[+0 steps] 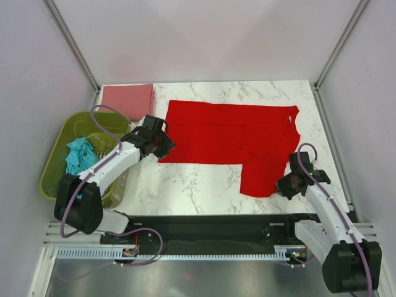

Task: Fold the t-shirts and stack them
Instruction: Fold the tshirt

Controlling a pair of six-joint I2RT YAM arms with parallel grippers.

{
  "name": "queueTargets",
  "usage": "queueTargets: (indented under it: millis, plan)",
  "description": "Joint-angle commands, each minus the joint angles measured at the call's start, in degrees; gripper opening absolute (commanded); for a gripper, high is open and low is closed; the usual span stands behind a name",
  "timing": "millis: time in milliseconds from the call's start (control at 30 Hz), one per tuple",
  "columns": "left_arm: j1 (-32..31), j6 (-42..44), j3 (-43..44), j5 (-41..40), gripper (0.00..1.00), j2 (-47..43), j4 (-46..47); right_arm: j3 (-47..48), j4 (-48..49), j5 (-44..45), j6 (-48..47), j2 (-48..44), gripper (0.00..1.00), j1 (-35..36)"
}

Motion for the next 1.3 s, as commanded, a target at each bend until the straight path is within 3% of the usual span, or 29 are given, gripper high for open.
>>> queueTargets:
  millis: [0, 167, 400, 700, 1267]
  plan:
    - [0.1, -11.6, -1.1, -4.2, 0.47, -0.8, -4.6, 3.5, 1.4, -0.3, -1.0, -2.5, 0.00, 0.4]
    - [0.5, -19.1, 0.8, -5.8, 0.46, 4.6, -10.9, 3.1, 4.0, -3.6, -2.5, -4.8, 0.00, 0.3]
    - [1.6, -30.8, 0.9, -4.8, 0.44, 11.1, -12.8, 2.7, 6.1, -5.7, -3.4, -4.9, 0.00, 0.3]
    - [2.3, -36.1, 1.3, -6.0, 0.44, 16.2, -13.2, 3.6, 6.6, -5.7, -7.0, -4.9, 0.00, 0.4]
    - [0.4, -41.2, 4.4, -12.1, 0.43, 14.1, -14.0, 5.2, 7.1, -4.3, -8.9, -5.4, 0.00, 0.3]
